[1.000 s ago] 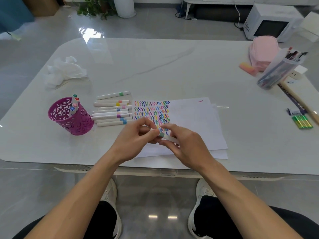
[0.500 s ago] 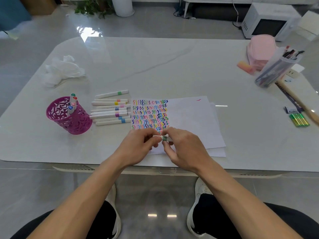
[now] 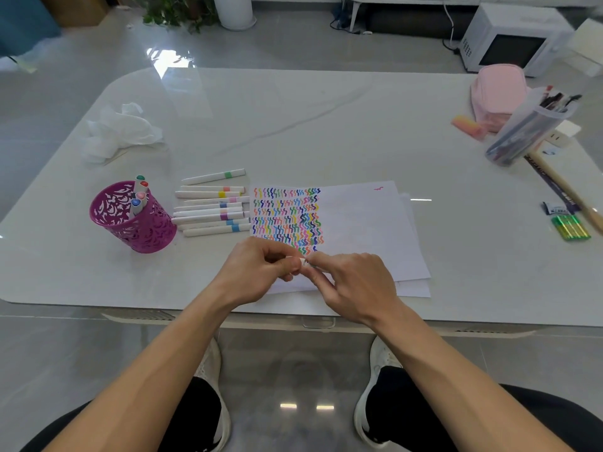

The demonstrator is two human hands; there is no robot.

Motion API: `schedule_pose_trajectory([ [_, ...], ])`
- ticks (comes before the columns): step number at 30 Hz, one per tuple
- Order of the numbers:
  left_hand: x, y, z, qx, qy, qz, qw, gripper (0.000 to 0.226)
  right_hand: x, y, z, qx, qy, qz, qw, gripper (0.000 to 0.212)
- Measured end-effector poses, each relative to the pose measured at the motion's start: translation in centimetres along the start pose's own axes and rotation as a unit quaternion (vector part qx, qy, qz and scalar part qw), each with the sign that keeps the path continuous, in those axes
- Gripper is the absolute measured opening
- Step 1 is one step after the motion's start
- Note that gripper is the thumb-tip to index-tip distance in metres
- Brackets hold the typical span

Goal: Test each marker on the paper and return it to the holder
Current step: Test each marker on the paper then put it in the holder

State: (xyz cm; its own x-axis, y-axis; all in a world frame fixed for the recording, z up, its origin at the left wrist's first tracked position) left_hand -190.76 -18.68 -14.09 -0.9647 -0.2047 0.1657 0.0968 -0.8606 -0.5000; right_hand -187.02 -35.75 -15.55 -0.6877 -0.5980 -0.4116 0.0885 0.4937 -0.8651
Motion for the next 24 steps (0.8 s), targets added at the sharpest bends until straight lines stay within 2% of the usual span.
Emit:
schedule_pose_trajectory([
  [6, -0.3, -0.6, -0.4, -0.014, 0.007, 0.065, 0.998, 0.011, -0.7, -0.9, 0.8, -0.093, 0.081, -0.041, 0.992, 0.029],
  [13, -0.7, -0.8, -0.8, -0.063, 0.012, 0.134, 0.989, 0.005, -0.8, -1.2, 2.2, -0.214, 0.209, -0.062, 0.952, 0.017],
  [15, -0.7, -0.7, -1.0, -0.089, 0.022, 0.144, 0.985, 0.003, -0.9, -1.3, 2.3, -0.267, 0.243, -0.062, 0.931, 0.013],
  [17, -0.7, -0.6, -1.0, -0.130, 0.043, 0.150, 0.979, 0.006, -1.1, -1.4, 2.4, -0.342, 0.291, -0.046, 0.892, 0.022],
  [20, -0.6, -0.3, -0.9, -0.182, 0.080, 0.140, 0.970, 0.012, -1.3, -1.4, 2.7, -0.484, 0.380, -0.030, 0.788, 0.035],
  [21, -0.6, -0.2, -0.8, -0.195, 0.093, 0.136, 0.967, 0.013, -1.4, -1.4, 2.8, -0.513, 0.394, -0.030, 0.762, 0.035],
  [22, -0.6, 0.0, -0.8, -0.208, 0.106, 0.129, 0.964, 0.014, -1.4, -1.4, 2.9, -0.527, 0.397, -0.030, 0.751, 0.032],
  [24, -0.5, 0.2, -0.9, -0.229, 0.123, 0.113, 0.959, 0.014, -1.3, -1.0, 3.1, -0.511, 0.377, -0.033, 0.772, 0.020],
])
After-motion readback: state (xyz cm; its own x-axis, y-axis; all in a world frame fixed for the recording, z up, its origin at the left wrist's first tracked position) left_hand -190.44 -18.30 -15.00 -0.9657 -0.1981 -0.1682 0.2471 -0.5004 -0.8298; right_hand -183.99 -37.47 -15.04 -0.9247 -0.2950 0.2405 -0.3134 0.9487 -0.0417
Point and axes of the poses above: each hand's wrist, its own x-axis away from the middle knuckle, its own y-axis out of the palm, z = x × y, the point moved 4 cm from there along -x, towards the middle knuckle, and after that the axes turned 8 degrees about z, right-handed, at the moved point
